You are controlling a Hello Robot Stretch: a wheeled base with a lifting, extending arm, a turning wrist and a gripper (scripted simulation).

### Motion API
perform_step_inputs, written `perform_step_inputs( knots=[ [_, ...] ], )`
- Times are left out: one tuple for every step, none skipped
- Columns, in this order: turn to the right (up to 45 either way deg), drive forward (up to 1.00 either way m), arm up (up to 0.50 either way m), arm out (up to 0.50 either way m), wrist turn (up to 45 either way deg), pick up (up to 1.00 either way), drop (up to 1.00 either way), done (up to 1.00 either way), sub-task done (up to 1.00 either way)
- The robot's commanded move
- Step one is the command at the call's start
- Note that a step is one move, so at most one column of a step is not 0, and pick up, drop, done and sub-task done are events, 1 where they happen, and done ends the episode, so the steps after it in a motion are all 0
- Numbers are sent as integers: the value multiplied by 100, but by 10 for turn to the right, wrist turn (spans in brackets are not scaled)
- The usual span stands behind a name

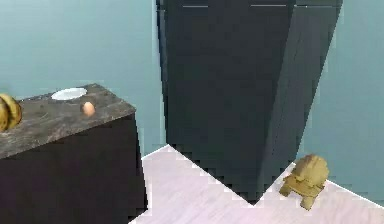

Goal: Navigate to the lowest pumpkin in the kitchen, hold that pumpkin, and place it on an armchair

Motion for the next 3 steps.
perform_step_inputs(
  knots=[
    [420,0,0,0,0,0,0,0,0],
    [0,25,0,0,0,0,0,0,0],
    [180,0,0,0,0,0,0,0,0]
  ],
)
